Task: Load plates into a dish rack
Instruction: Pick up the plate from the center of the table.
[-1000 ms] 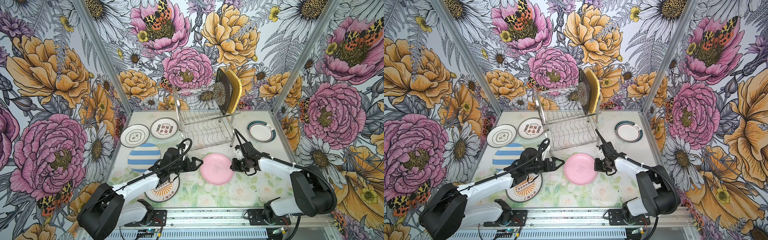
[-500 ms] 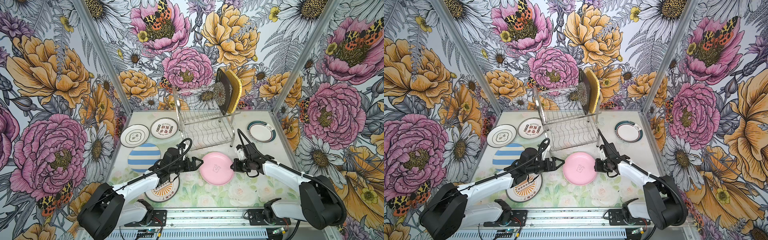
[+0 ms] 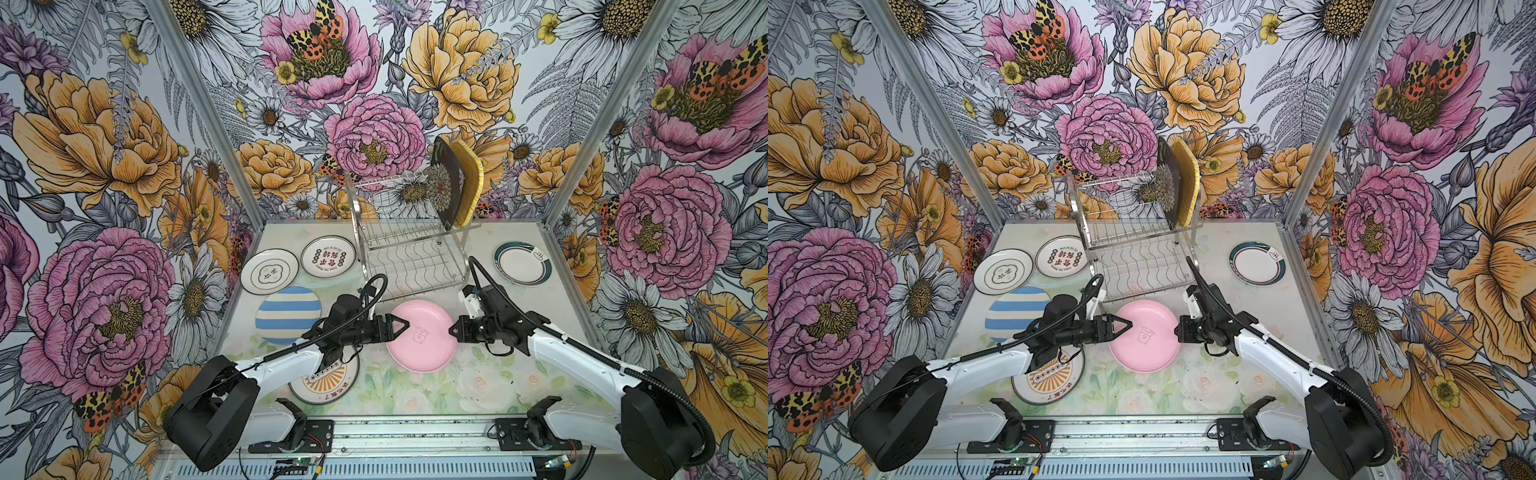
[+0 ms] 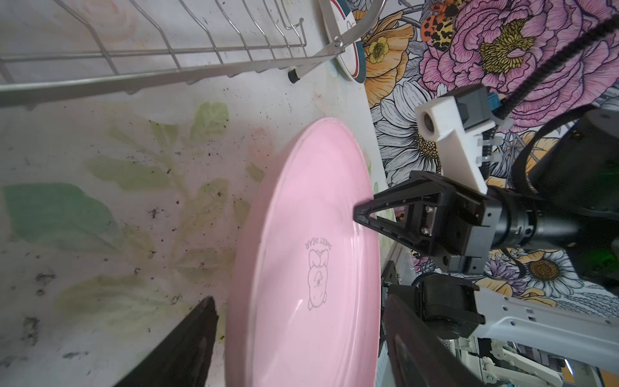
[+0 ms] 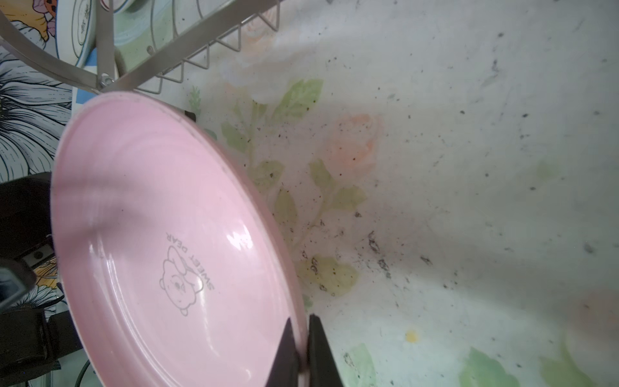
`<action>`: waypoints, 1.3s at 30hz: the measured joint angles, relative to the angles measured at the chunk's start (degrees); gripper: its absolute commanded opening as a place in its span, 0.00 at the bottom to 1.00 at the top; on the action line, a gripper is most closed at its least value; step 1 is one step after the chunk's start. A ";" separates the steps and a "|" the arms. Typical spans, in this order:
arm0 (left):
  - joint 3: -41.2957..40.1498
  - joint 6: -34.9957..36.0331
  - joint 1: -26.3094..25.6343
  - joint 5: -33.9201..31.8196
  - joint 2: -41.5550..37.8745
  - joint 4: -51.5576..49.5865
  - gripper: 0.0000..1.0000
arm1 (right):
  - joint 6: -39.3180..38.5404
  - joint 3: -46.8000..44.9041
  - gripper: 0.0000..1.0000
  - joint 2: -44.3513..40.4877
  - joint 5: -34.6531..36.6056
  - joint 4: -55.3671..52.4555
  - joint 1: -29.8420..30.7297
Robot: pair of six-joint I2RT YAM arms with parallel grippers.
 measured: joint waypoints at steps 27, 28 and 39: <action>-4.00 -6.71 2.78 7.93 -0.15 15.26 0.00 | -2.67 3.91 0.54 -3.80 -15.65 2.64 -0.02; -4.00 -6.88 2.80 8.41 -0.39 15.89 0.00 | -2.60 3.91 0.54 -3.96 -16.98 3.37 -0.13; -3.98 -7.17 3.08 12.15 -2.56 19.47 0.00 | -0.07 3.91 0.30 -4.17 -25.03 9.31 -0.72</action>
